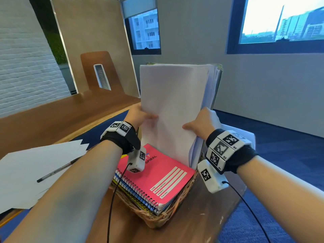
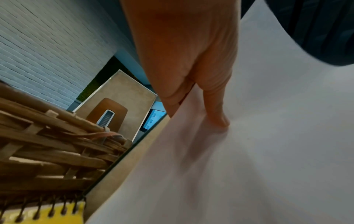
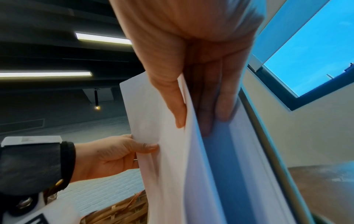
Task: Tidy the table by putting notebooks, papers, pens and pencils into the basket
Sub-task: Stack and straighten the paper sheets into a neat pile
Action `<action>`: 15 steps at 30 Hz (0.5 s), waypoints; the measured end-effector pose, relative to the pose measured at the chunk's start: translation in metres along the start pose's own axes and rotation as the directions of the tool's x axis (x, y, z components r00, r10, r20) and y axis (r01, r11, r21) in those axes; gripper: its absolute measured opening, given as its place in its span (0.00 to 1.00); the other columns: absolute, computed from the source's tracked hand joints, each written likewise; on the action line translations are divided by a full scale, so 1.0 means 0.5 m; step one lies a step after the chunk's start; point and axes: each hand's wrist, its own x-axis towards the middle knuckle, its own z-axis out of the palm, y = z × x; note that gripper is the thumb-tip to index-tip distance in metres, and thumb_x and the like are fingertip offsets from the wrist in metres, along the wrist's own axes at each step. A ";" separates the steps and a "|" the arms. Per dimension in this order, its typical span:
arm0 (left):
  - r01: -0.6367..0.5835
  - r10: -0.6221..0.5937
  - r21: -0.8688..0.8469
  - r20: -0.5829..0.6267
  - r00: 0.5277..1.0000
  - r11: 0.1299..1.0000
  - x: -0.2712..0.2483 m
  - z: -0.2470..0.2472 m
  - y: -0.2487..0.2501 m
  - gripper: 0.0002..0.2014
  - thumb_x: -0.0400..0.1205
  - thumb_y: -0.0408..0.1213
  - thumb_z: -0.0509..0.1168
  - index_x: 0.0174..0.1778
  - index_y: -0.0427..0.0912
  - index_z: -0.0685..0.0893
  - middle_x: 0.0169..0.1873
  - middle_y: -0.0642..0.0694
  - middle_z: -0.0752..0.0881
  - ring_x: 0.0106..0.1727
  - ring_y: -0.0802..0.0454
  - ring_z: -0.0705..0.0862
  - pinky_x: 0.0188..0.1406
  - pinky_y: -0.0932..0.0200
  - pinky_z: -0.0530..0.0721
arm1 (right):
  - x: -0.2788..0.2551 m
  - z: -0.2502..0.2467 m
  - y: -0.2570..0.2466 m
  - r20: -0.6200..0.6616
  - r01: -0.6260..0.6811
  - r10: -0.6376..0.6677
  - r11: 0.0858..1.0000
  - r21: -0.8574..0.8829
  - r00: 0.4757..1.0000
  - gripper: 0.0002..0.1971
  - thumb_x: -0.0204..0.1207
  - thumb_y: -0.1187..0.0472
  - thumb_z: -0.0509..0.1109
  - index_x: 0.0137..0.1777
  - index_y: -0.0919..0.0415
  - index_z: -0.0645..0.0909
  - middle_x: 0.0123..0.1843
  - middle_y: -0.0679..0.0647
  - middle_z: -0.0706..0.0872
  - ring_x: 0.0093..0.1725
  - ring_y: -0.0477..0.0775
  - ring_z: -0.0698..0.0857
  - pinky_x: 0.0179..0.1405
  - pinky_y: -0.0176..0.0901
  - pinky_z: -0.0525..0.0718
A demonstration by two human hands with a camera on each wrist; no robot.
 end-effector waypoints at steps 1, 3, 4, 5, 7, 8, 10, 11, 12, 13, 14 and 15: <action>-0.009 0.009 -0.013 0.007 1.000 1.000 0.000 -0.003 0.002 0.14 0.68 0.22 0.76 0.46 0.40 0.85 0.42 0.45 0.88 0.45 0.47 0.87 0.53 0.54 0.84 | 0.000 -0.004 -0.001 -0.008 0.002 -0.002 1.000 0.007 1.000 0.19 0.67 0.54 0.80 0.46 0.61 0.73 0.45 0.55 0.77 0.44 0.55 0.80 0.43 0.44 0.81; -0.017 0.018 -0.042 0.019 1.000 0.999 -0.001 -0.005 0.001 0.13 0.69 0.21 0.75 0.44 0.40 0.85 0.40 0.46 0.88 0.42 0.51 0.87 0.51 0.57 0.85 | 0.000 -0.010 0.001 -0.015 0.000 0.000 1.000 -0.001 1.000 0.20 0.65 0.53 0.81 0.43 0.60 0.72 0.44 0.56 0.79 0.43 0.56 0.82 0.42 0.45 0.83; -0.015 0.017 -0.054 0.027 0.999 0.998 -0.004 -0.004 -0.001 0.13 0.69 0.20 0.75 0.42 0.42 0.85 0.38 0.49 0.88 0.40 0.54 0.87 0.48 0.60 0.85 | 0.000 -0.012 0.005 -0.009 -0.003 0.003 1.000 -0.020 1.000 0.21 0.64 0.52 0.81 0.41 0.61 0.72 0.43 0.56 0.79 0.42 0.56 0.82 0.40 0.44 0.82; -0.010 0.013 -0.062 0.038 0.999 0.998 -0.007 -0.002 -0.005 0.13 0.70 0.20 0.74 0.40 0.43 0.85 0.36 0.51 0.89 0.37 0.57 0.87 0.46 0.63 0.85 | -0.001 -0.012 0.009 0.003 -0.008 0.008 0.999 -0.046 1.000 0.21 0.63 0.52 0.81 0.38 0.60 0.71 0.42 0.56 0.79 0.41 0.55 0.81 0.38 0.43 0.80; 0.001 0.003 -0.077 0.059 0.998 0.997 -0.012 0.003 -0.016 0.14 0.70 0.19 0.73 0.40 0.44 0.85 0.36 0.51 0.89 0.37 0.57 0.87 0.43 0.62 0.85 | -0.004 -0.011 0.016 0.030 -0.017 0.019 0.996 -0.083 0.999 0.22 0.63 0.52 0.82 0.34 0.59 0.68 0.41 0.56 0.79 0.40 0.54 0.80 0.38 0.42 0.79; 0.002 0.004 -0.085 0.066 0.998 0.996 -0.013 0.005 -0.018 0.14 0.70 0.19 0.73 0.41 0.44 0.85 0.38 0.49 0.89 0.38 0.54 0.87 0.44 0.59 0.85 | -0.004 -0.010 0.018 0.038 -0.020 0.023 0.996 -0.092 0.999 0.22 0.63 0.52 0.82 0.33 0.59 0.68 0.41 0.56 0.79 0.41 0.54 0.80 0.38 0.42 0.79; 0.003 0.004 -0.101 0.071 0.997 0.995 -0.012 0.007 -0.017 0.14 0.70 0.18 0.72 0.41 0.43 0.86 0.39 0.46 0.88 0.40 0.48 0.86 0.47 0.54 0.85 | -0.004 -0.009 0.018 0.038 -0.013 0.016 0.996 -0.089 0.999 0.22 0.63 0.51 0.82 0.33 0.59 0.69 0.42 0.56 0.79 0.40 0.54 0.80 0.38 0.42 0.79; 0.008 -0.001 -0.102 0.069 0.998 0.995 -0.009 0.006 -0.016 0.14 0.70 0.18 0.72 0.40 0.43 0.86 0.37 0.47 0.89 0.40 0.47 0.86 0.49 0.52 0.85 | -0.004 -0.009 0.018 0.022 -0.002 0.004 0.998 -0.064 1.000 0.22 0.63 0.49 0.81 0.35 0.60 0.71 0.42 0.56 0.80 0.41 0.54 0.81 0.38 0.43 0.81; 0.013 -0.006 -0.105 0.073 0.997 0.994 -0.005 0.004 -0.014 0.13 0.70 0.18 0.72 0.39 0.42 0.86 0.35 0.48 0.90 0.40 0.46 0.86 0.50 0.52 0.85 | -0.005 -0.010 0.015 -0.007 0.009 -0.009 1.000 -0.025 1.000 0.22 0.63 0.47 0.81 0.38 0.61 0.74 0.42 0.56 0.81 0.41 0.54 0.82 0.39 0.44 0.83; 0.018 -0.009 -0.113 0.080 0.997 0.993 -0.002 0.003 -0.013 0.13 0.70 0.18 0.72 0.39 0.42 0.87 0.33 0.50 0.90 0.40 0.46 0.87 0.52 0.51 0.85 | -0.006 -0.013 0.013 -0.046 0.020 -0.019 1.000 0.020 0.999 0.22 0.62 0.45 0.80 0.40 0.61 0.76 0.42 0.55 0.82 0.41 0.54 0.83 0.39 0.45 0.84; 0.021 -0.010 -0.123 0.088 0.996 0.992 0.000 0.002 -0.012 0.13 0.70 0.18 0.72 0.39 0.42 0.87 0.32 0.51 0.90 0.40 0.45 0.87 0.52 0.50 0.85 | -0.007 -0.016 0.009 -0.092 0.034 -0.029 0.998 0.057 0.995 0.22 0.63 0.43 0.80 0.40 0.60 0.76 0.41 0.54 0.82 0.41 0.54 0.83 0.39 0.46 0.84; 0.024 -0.012 -0.122 0.094 0.995 0.992 0.000 0.001 -0.012 0.13 0.70 0.19 0.72 0.39 0.42 0.87 0.31 0.52 0.90 0.40 0.45 0.87 0.52 0.51 0.85 | -0.008 -0.019 0.005 -0.134 0.047 -0.035 0.996 0.082 0.990 0.21 0.64 0.42 0.79 0.37 0.59 0.76 0.40 0.53 0.82 0.40 0.54 0.83 0.39 0.46 0.84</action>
